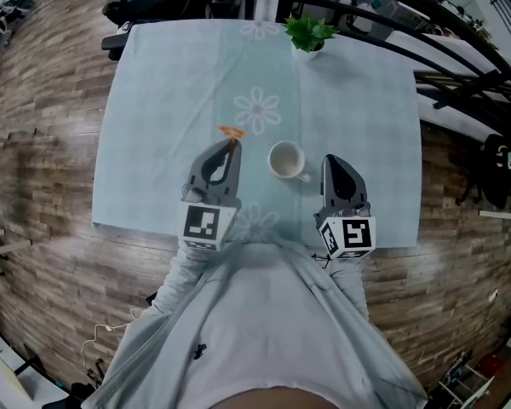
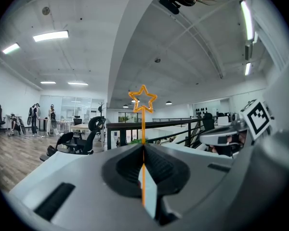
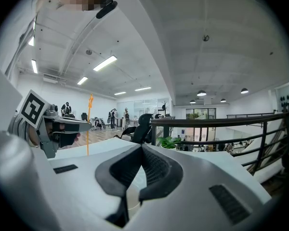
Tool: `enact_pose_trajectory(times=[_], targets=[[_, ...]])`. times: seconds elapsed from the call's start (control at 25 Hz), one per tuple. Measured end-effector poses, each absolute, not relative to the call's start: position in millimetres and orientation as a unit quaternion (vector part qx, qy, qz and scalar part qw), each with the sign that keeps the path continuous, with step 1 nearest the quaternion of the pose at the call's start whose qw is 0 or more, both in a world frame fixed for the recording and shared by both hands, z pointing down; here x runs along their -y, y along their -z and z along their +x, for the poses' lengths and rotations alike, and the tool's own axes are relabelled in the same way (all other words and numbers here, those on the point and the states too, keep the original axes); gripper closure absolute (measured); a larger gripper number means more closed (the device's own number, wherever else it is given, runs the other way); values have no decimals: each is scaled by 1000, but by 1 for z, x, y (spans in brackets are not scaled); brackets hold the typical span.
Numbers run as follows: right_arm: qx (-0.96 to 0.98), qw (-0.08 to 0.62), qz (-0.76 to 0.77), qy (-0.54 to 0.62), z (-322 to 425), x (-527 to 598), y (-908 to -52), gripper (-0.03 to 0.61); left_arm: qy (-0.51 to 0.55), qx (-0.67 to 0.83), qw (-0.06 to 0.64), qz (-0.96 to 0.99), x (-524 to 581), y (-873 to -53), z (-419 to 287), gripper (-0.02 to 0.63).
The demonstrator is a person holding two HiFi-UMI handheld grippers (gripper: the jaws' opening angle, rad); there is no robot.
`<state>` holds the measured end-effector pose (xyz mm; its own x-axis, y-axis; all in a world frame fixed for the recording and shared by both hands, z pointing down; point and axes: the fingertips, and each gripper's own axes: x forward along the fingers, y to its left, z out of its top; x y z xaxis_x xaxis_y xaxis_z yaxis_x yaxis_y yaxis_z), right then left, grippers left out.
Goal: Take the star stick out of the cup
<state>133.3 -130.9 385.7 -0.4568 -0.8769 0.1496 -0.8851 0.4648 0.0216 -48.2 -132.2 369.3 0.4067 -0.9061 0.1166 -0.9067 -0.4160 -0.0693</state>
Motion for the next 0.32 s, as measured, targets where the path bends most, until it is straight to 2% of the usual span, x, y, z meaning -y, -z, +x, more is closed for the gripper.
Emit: enact_pose_trajectory(times=[0.32], targets=[[850,72,520,-36,135,127,-390,565,-74,530,7,845,128,-374,-42,594]])
